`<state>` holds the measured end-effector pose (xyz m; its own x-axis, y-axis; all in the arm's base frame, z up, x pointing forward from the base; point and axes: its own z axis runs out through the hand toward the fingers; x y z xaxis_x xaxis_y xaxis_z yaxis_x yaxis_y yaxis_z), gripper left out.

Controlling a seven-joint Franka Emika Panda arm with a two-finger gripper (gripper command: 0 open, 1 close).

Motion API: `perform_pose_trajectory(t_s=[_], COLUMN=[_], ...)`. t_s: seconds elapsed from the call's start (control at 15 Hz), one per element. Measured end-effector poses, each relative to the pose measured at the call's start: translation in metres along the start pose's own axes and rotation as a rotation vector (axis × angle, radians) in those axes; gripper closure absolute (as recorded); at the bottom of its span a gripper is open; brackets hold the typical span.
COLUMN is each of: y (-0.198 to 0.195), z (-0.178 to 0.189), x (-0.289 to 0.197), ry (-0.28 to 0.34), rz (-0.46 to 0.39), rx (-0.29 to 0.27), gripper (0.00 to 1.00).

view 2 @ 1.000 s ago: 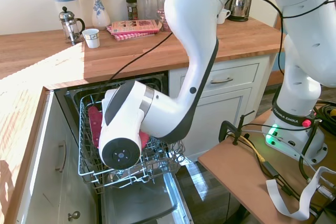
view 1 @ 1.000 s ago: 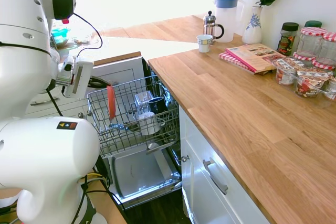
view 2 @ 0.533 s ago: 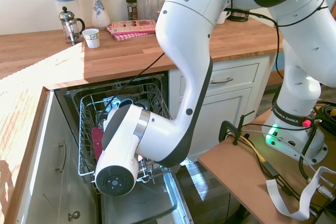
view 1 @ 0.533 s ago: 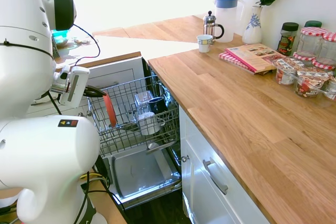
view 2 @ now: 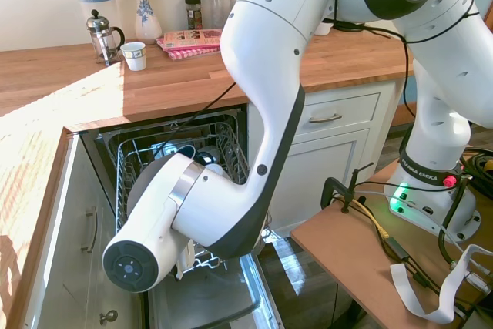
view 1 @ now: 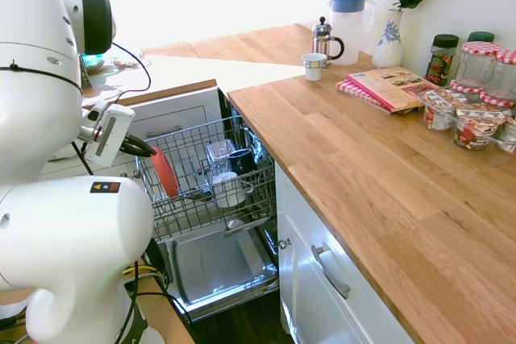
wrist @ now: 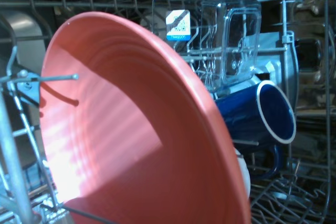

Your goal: Put the plate in the dishwasher

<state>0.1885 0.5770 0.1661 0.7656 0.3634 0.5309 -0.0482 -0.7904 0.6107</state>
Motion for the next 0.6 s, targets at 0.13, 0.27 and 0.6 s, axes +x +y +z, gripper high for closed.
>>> perform_pose_trajectory(t_s=[0.13, 0.27, 0.6], y=[0.002, 0.009, 0.149], z=[-0.014, -0.028, -0.042], x=[0.009, 0.031, 0.201], ry=[-0.043, -0.091, -0.299], rz=[0.003, 0.010, 0.118], rx=[-0.007, -0.009, 0.015], gripper=[0.00, 0.00, 0.00])
